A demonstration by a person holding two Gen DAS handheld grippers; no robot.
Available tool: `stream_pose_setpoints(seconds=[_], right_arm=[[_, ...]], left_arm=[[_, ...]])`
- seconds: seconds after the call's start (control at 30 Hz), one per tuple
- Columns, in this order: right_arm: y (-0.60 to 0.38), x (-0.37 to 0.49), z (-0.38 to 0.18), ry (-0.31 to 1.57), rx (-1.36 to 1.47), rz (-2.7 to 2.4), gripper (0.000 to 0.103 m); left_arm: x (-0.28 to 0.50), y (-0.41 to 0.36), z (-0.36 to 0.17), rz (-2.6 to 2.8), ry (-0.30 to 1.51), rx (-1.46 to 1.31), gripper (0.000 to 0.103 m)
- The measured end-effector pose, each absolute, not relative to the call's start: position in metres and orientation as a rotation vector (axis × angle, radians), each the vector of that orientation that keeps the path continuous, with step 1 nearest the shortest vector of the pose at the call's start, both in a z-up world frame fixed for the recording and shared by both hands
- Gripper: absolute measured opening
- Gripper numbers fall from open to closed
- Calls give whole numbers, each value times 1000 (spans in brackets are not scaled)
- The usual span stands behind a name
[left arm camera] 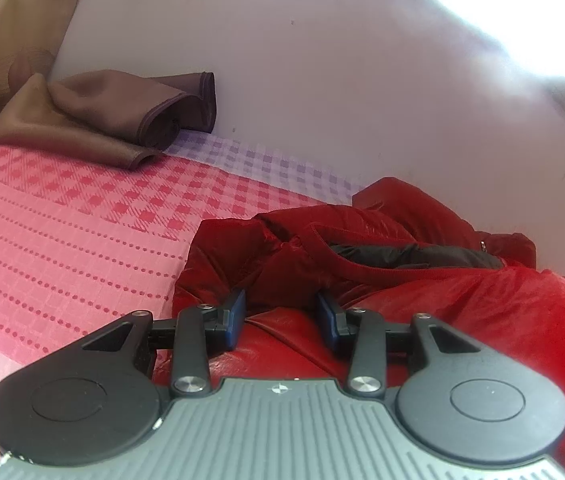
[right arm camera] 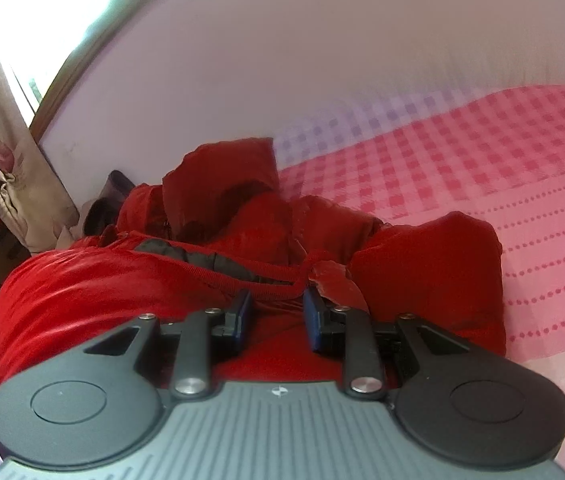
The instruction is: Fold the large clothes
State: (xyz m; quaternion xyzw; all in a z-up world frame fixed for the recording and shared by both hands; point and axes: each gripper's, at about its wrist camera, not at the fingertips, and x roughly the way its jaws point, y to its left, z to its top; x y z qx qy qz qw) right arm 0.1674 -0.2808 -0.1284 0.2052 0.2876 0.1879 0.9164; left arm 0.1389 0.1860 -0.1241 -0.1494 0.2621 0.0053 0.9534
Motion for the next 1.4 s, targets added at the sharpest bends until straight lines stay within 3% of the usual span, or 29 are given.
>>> stream_pose_setpoints(seconds=[1.4], right_arm=[[-253,146,-121,471,202,263,27]], left_arm=[[130,189,-122,-1,507,-286,43]])
